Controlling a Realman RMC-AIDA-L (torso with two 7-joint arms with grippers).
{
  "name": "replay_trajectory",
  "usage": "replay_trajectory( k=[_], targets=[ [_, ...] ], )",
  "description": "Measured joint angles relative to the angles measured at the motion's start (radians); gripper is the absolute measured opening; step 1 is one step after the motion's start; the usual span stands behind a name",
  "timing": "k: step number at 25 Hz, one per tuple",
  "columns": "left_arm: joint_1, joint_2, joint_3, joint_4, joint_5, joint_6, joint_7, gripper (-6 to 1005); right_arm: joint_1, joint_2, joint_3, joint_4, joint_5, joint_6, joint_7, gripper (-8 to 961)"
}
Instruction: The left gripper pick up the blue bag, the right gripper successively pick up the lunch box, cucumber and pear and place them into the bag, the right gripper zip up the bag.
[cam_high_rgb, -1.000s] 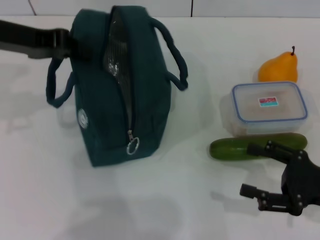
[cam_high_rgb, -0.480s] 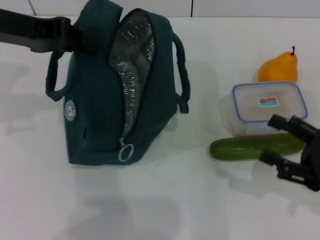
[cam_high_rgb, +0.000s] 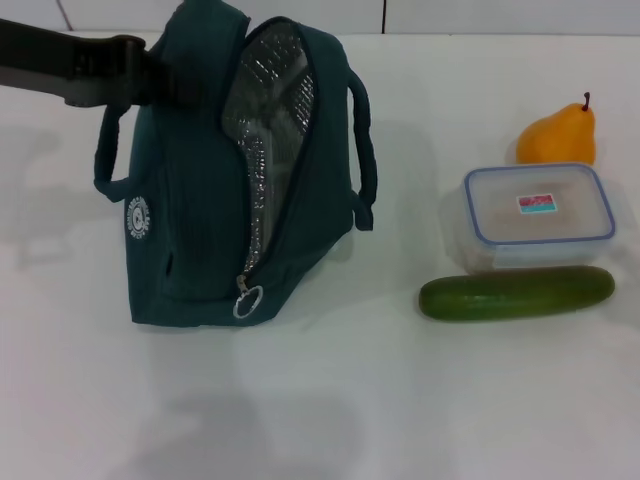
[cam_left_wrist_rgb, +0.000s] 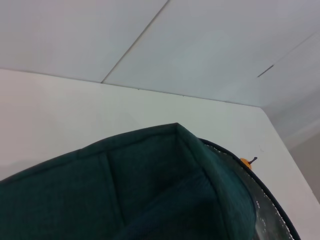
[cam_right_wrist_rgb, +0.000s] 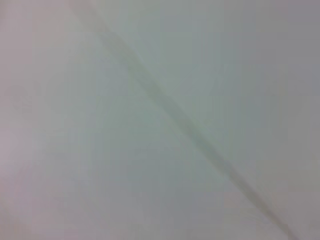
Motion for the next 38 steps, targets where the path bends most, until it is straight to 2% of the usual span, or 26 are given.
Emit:
replay_trajectory(
  k=[5,11,16,25,38],
  targets=[
    [0.002,-0.004,0.0,0.0,0.002,0.0,0.002,45,-0.029,-0.011,0.0,0.049,0.062,0.101,0.237,854],
    [-0.002,-0.007,0.005,-0.001,0.004,0.001,0.005,45,-0.042,0.009,-0.004,0.088,0.082,0.169,0.328,854],
    [-0.004,-0.009,0.009,-0.001,0.004,0.002,0.008,45,-0.011,0.017,-0.013,0.096,0.078,0.236,0.378,854],
    [-0.006,-0.008,0.01,-0.001,0.005,0.001,0.012,45,0.095,0.022,-0.035,0.125,0.076,0.384,0.441,853],
    [-0.006,-0.007,0.011,-0.001,0.004,0.0,0.027,45,0.185,0.032,-0.053,0.135,0.078,0.444,0.441,853]
  ],
)
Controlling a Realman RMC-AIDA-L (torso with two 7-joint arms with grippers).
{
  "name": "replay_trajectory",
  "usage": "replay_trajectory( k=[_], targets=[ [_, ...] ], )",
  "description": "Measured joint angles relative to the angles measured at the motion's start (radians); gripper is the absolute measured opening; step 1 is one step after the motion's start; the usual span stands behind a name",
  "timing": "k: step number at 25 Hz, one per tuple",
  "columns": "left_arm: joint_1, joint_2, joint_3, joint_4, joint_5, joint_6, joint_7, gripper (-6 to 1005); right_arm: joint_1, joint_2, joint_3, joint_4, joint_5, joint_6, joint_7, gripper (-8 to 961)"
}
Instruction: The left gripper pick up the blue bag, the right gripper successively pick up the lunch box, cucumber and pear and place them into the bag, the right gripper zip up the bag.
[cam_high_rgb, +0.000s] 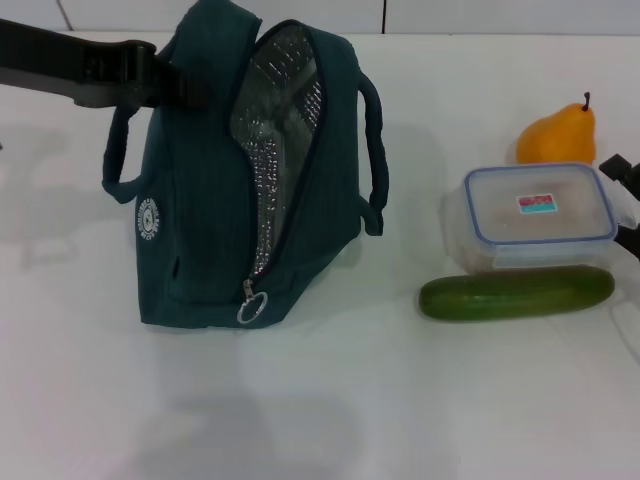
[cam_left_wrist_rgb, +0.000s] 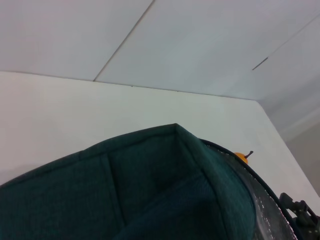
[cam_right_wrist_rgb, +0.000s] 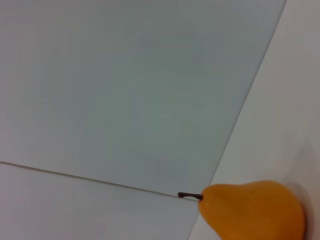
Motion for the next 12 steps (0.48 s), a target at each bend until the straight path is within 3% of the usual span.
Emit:
replay_trajectory(
  k=[12],
  targets=[
    [0.0,0.001,0.0,0.0,-0.002,0.002,0.006,45,0.027,0.002,-0.002,-0.005,0.001,0.028,-0.009,853]
  ],
)
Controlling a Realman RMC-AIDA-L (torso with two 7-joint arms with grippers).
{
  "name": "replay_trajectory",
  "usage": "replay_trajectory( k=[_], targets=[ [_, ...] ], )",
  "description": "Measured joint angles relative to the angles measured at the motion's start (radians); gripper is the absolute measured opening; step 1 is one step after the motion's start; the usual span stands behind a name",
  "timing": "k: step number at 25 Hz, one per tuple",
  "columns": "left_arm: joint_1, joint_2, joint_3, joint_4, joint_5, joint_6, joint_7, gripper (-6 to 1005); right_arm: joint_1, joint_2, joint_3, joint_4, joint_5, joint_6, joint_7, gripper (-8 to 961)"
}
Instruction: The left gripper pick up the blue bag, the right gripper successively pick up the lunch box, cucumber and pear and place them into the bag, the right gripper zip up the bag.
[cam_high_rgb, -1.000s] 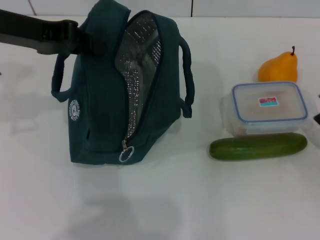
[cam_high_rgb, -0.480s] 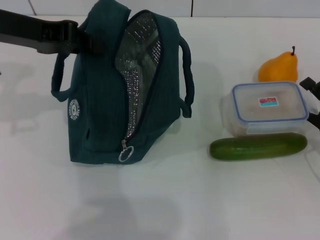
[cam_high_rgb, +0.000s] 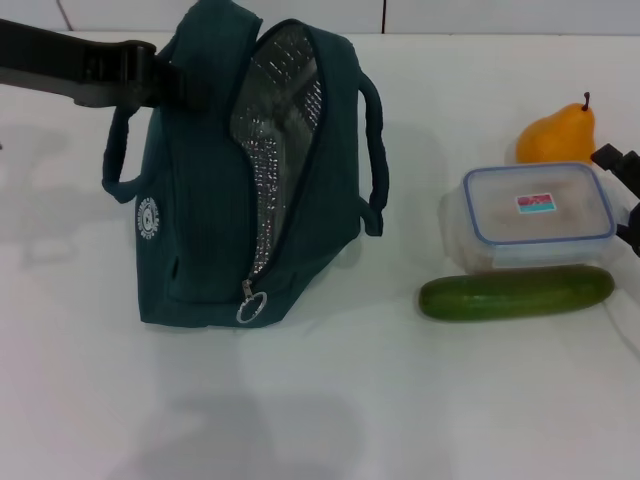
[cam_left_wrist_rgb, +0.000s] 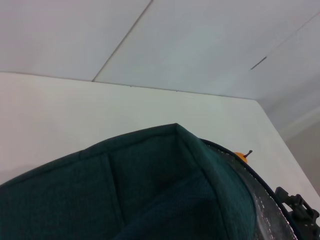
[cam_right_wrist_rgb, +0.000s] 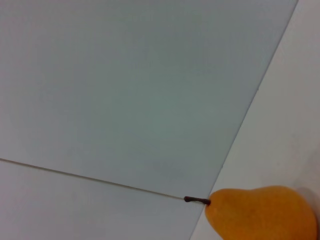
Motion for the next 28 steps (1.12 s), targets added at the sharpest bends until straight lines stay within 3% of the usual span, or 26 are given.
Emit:
replay_trajectory(
  k=[9,20,25,28],
  targets=[
    [0.0,-0.001,0.001,0.0,-0.003,0.001,0.004,45,0.007,0.0,-0.024,0.001,-0.001,0.031,-0.067,817],
    [-0.001,0.0,0.002,0.0,-0.004,0.002,0.004,45,0.009,0.002,-0.024,0.003,0.0,0.034,-0.078,345],
    [-0.003,0.0,0.002,0.0,-0.006,0.002,0.004,45,0.008,0.002,-0.018,0.009,0.005,0.031,-0.084,218],
    [-0.003,0.0,0.002,0.0,-0.006,0.002,0.004,45,0.005,0.002,-0.016,0.01,0.007,0.025,-0.086,218]
  ],
)
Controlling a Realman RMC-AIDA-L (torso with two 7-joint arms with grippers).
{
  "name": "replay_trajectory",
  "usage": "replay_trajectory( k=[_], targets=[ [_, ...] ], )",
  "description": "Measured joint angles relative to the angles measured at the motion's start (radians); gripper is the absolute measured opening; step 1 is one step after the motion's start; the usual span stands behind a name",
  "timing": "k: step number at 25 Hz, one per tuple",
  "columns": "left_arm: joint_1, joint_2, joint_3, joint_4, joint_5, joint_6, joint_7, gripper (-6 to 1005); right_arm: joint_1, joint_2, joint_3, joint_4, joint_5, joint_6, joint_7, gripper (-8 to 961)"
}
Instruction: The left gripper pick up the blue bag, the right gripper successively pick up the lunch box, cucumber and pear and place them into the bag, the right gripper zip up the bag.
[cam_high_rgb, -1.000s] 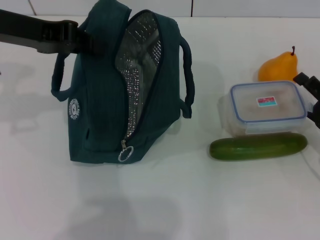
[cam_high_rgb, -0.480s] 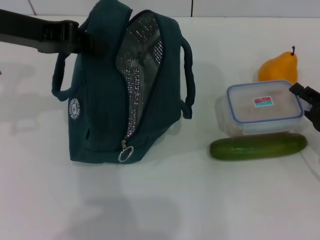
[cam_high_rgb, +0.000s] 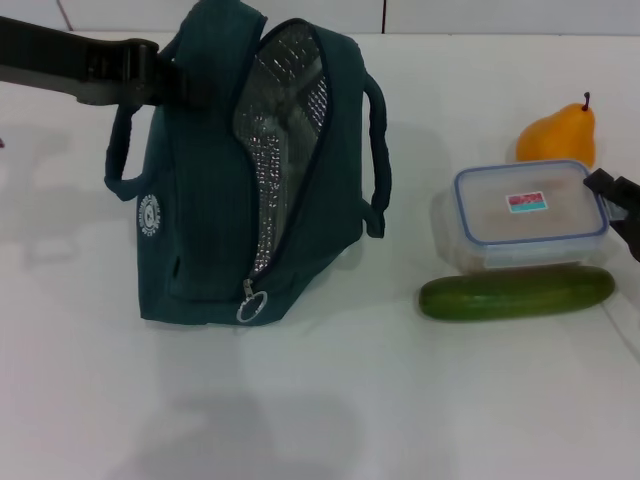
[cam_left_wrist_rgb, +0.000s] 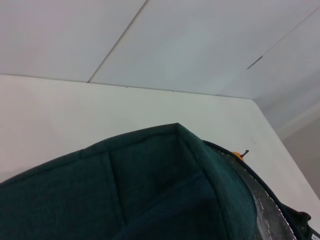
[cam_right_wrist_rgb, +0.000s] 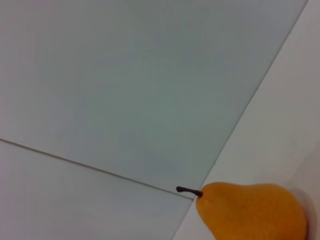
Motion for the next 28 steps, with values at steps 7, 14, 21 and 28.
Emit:
replay_trajectory(
  k=[7,14,21,28],
  targets=[
    [0.0,-0.001,0.0,0.0,0.0,0.0,0.0,45,-0.001,0.0,0.001,-0.001,0.002,-0.048,-0.025,217],
    [0.0,-0.002,0.0,0.0,0.0,0.0,0.0,45,-0.003,0.0,0.003,0.001,0.005,-0.097,-0.027,217],
    [0.0,-0.002,0.0,0.0,0.0,0.0,0.0,45,-0.005,0.0,0.004,0.001,0.014,-0.129,-0.028,196],
    [0.0,-0.003,0.0,0.0,0.0,0.0,0.0,44,-0.006,0.0,0.004,0.001,0.014,-0.153,-0.038,186]
  ],
)
